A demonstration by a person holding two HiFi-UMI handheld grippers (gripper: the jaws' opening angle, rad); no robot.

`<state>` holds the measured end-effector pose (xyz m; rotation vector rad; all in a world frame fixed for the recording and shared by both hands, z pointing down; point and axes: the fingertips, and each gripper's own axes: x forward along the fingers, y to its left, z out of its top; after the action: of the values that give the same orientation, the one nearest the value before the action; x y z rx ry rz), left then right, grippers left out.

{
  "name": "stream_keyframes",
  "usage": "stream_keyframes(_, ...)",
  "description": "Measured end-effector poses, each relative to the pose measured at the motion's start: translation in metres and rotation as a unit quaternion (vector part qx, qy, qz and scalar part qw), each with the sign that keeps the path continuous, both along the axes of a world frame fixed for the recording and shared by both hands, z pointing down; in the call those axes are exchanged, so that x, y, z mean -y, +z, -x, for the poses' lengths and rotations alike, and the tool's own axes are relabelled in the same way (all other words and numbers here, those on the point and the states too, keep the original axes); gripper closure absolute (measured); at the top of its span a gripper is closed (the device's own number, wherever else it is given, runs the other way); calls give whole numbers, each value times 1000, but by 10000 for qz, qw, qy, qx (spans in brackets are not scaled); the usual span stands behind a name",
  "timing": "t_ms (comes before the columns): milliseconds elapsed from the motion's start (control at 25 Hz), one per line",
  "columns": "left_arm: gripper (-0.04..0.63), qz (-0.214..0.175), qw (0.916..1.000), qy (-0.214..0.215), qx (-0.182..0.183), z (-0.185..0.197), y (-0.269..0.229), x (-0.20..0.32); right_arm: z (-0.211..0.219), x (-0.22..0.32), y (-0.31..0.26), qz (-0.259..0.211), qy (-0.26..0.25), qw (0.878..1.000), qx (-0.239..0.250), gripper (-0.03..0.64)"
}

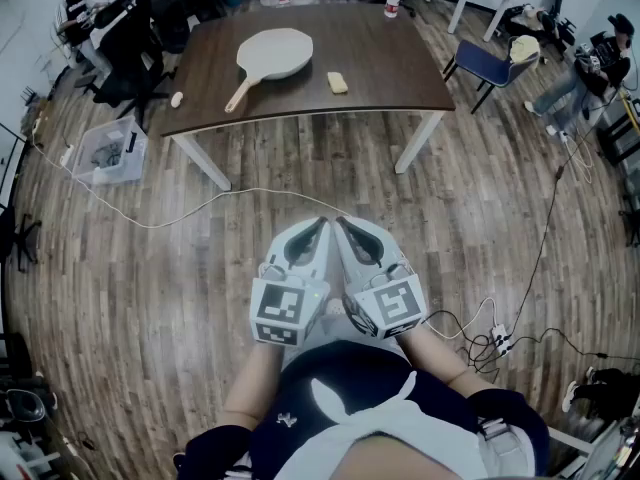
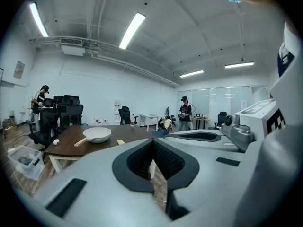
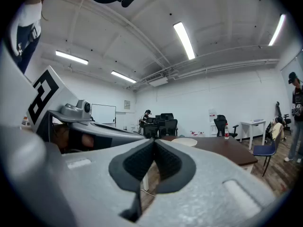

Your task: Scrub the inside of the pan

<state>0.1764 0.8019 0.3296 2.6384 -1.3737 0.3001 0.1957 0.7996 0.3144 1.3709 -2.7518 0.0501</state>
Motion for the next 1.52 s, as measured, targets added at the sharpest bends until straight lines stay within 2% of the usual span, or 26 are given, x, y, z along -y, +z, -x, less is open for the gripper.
stream_keyframes(160, 592, -85, 9999, 105, 15, -7, 1, 18, 0, 14, 4, -54, -153, 9999, 51, 618)
stream_keyframes(440, 592, 17, 9998, 176, -51, -13, 8, 47, -5, 39, 6, 1, -178, 9998, -90, 618)
stream_keyframes(760, 592, 63, 9993, 364, -65, -11, 20, 111, -2, 104, 17, -36, -128, 9998, -145, 618)
stream_keyframes(960, 592, 130, 9992, 352, -115, 13, 26, 171, 18, 164, 23, 23, -54, 9998, -214, 618)
stream_keyframes(1200, 592, 170, 9991, 368, -142, 57, 23, 248, 62, 241, 26, 176, -35, 9994, -286, 618)
stream_keyframes(1520, 592, 275, 9986, 413, -203, 104, 37, 322, 106, 311, 49, 491, 132, 9977, -458, 618)
